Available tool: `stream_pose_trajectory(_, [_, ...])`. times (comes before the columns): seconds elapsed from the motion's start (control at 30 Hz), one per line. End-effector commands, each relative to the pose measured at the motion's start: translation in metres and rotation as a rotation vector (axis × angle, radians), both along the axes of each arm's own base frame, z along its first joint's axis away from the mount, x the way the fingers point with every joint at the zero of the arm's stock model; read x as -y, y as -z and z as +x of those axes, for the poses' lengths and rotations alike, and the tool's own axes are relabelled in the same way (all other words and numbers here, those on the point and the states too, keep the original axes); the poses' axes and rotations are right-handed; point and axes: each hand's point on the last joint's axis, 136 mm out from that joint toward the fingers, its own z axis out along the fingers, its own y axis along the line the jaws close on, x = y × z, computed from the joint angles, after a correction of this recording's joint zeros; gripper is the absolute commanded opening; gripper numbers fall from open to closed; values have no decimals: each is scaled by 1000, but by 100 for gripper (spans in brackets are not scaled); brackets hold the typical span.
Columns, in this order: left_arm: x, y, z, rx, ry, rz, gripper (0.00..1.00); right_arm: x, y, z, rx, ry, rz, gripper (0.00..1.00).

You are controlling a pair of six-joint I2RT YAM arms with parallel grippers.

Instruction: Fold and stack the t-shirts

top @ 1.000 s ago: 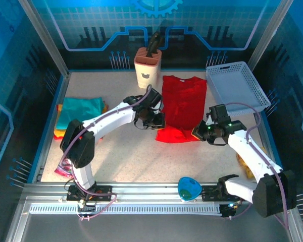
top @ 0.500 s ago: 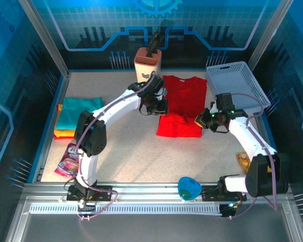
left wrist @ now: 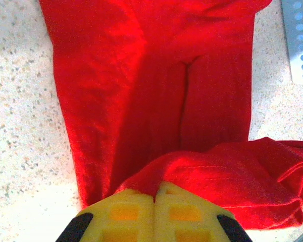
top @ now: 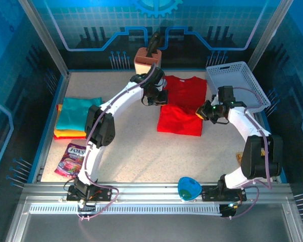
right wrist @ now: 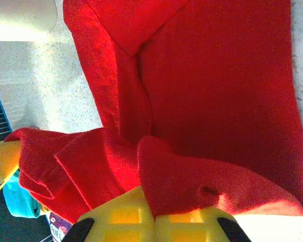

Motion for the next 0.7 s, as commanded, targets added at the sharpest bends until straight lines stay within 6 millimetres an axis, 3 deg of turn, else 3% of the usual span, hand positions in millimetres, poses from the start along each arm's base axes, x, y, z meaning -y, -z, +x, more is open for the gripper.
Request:
stream_pose_trajectory(0.0, [-5, 2, 9, 5, 12, 17, 0, 2, -3, 15, 32, -15, 19, 0])
stream_pose_trajectory(0.67, [8, 22, 48, 43, 12, -42, 0, 14, 17, 48, 7, 32, 34, 0])
